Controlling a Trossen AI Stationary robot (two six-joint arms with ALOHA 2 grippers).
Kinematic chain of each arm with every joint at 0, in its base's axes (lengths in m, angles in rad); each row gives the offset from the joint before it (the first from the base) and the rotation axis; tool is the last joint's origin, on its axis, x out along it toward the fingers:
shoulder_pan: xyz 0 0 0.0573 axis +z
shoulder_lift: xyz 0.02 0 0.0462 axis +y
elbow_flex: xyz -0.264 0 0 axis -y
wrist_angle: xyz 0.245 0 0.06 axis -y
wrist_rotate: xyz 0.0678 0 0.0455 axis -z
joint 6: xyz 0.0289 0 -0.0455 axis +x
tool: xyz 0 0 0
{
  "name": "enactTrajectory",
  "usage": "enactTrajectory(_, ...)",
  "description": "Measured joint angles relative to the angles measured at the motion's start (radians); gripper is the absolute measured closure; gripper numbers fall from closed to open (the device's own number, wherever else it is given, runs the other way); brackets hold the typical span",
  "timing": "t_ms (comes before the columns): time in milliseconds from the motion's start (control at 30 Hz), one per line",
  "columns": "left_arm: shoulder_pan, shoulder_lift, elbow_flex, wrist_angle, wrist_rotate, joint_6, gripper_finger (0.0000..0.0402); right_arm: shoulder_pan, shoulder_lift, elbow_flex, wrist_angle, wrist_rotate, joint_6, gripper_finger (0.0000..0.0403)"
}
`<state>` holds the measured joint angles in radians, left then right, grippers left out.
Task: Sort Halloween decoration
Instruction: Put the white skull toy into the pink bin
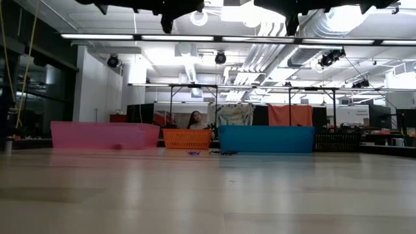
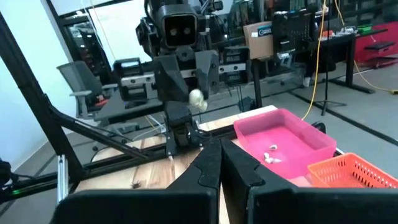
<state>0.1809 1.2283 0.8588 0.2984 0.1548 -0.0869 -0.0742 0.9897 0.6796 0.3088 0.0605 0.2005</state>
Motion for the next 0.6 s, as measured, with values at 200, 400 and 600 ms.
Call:
enactTrajectory(200,0.0,0.017,0.017,-0.019,-0.003,0.018,0.0349,0.0,0.0,0.0,-0.024,0.0,0.0,0.0402)
enactTrajectory(400,0.0,0.016,0.017,-0.019,-0.007,0.02,0.0349,0.0,0.0,0.0,-0.03,0.0,0.0,0.0402)
enactTrajectory(600,0.014,-0.006,0.016,-0.067,-0.009,0.035,0.0349,0.0,0.0,0.0,-0.035,0.0,0.0,0.0402)
